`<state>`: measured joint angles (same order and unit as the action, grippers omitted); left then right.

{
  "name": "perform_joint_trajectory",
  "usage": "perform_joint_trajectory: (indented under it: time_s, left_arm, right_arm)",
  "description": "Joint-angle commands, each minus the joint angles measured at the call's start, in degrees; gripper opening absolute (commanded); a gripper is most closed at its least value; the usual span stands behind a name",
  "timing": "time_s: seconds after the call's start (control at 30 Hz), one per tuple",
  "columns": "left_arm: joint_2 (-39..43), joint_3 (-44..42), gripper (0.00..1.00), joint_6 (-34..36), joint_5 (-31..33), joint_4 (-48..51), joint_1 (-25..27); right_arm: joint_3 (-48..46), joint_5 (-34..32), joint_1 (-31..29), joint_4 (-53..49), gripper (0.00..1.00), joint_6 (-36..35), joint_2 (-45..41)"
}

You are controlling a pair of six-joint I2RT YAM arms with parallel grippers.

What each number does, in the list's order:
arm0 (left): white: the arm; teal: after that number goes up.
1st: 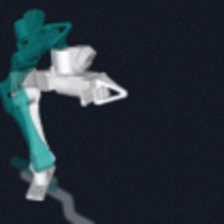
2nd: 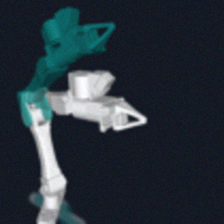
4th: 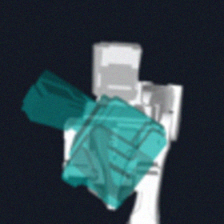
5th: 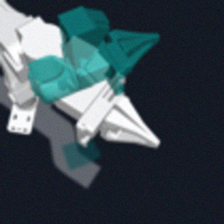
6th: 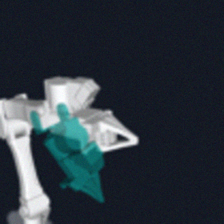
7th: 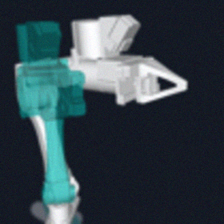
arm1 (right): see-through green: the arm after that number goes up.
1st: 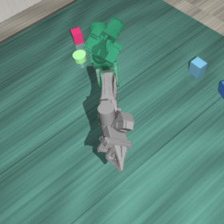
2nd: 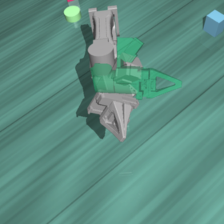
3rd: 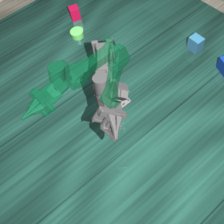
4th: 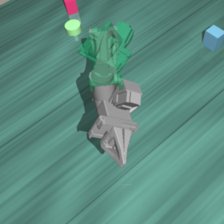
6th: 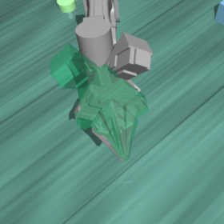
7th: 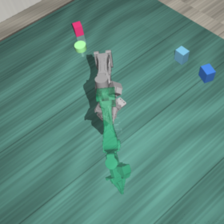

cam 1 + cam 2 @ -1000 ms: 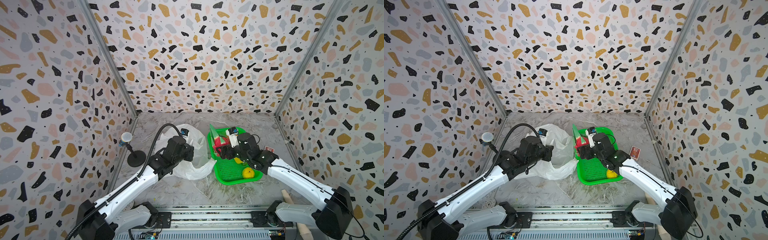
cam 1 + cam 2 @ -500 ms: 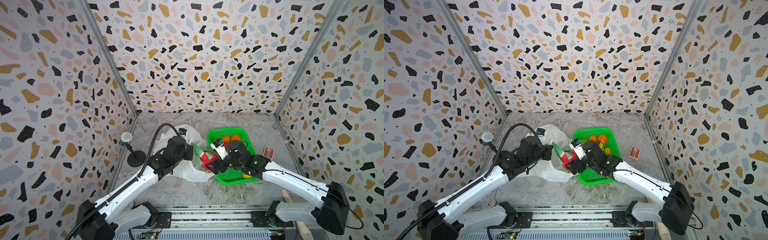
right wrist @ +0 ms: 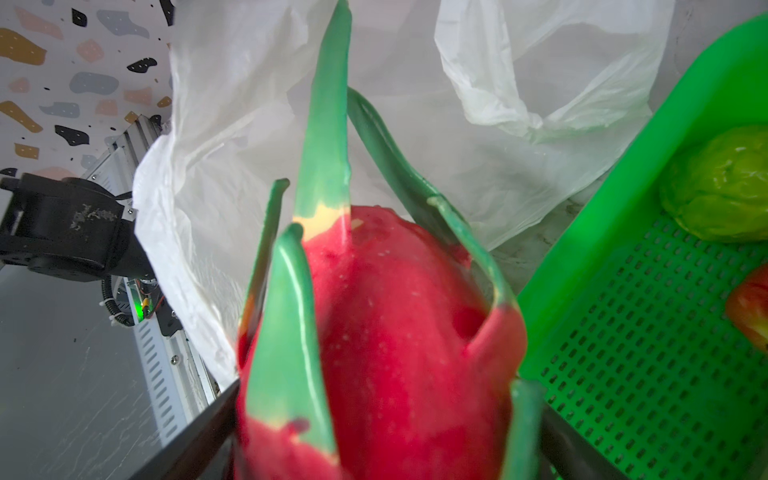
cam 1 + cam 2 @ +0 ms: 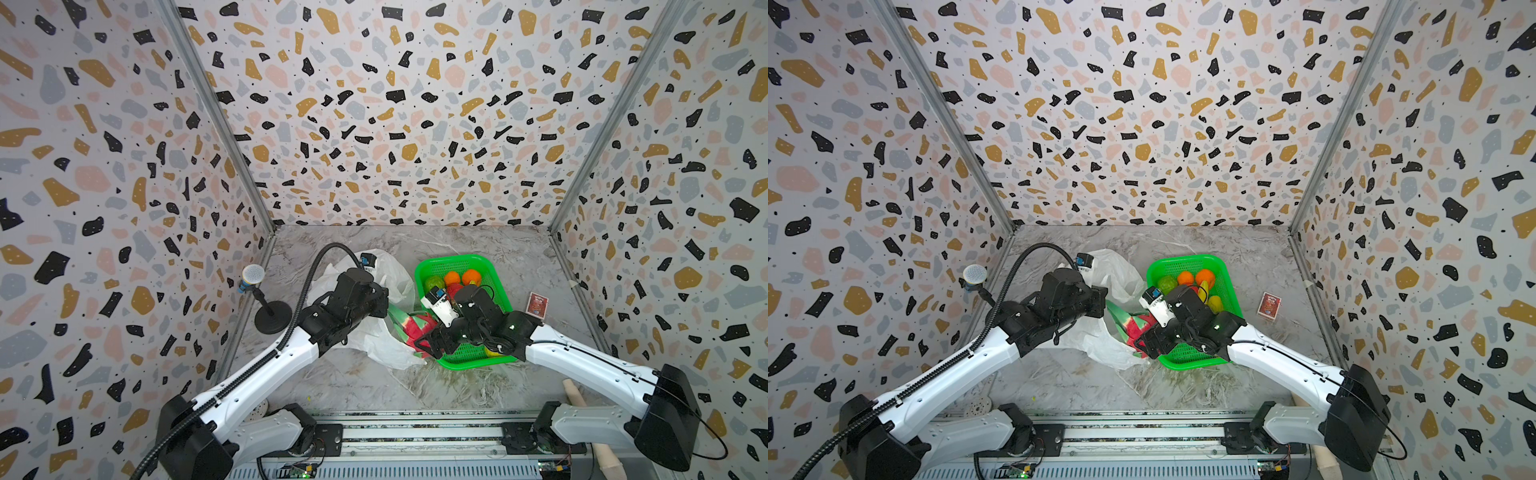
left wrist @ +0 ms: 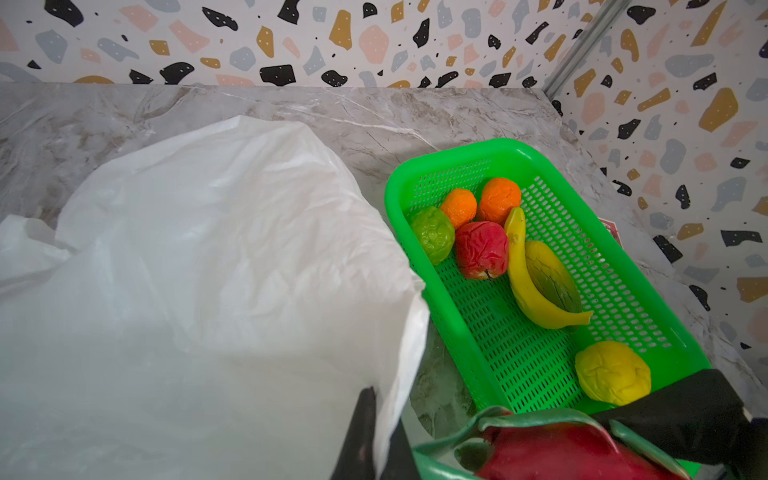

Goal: Place the fruits into the plastic bag
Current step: 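Lift the dragon fruit out of the basket toward the held bag opening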

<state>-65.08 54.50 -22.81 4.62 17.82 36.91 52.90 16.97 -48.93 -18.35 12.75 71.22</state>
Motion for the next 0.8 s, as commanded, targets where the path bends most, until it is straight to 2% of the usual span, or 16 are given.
perform_joint_trajectory:
  time_s: [0.0, 0.33, 0.53, 0.63, 0.77]
  left_arm:
    - [0.38, 2.15, 0.00, 2.74, -4.18, -1.76, -0.26]
    - [1.79, 0.81, 0.00, 2.81, -10.17, -2.88, -0.26]
    - [2.58, -1.23, 0.00, 1.11, -10.98, -4.52, -0.26]
    - [2.99, -2.25, 0.00, 0.41, -11.77, -5.39, -0.26]
    - [3.45, -3.16, 0.00, 0.11, -8.53, -5.36, -0.26]
  right_arm:
    - [4.13, 0.54, -0.16, 3.96, 0.00, -0.96, 2.04]
    - [13.86, 0.18, -0.25, 8.52, 0.00, 0.42, 13.63]
    - [19.42, -0.02, -0.20, 9.71, 0.00, 2.44, 18.74]
    - [19.94, 2.41, -0.20, 11.69, 0.00, 3.64, 20.24]
    - [18.55, 8.14, -0.55, 12.74, 0.00, 4.30, 20.76]
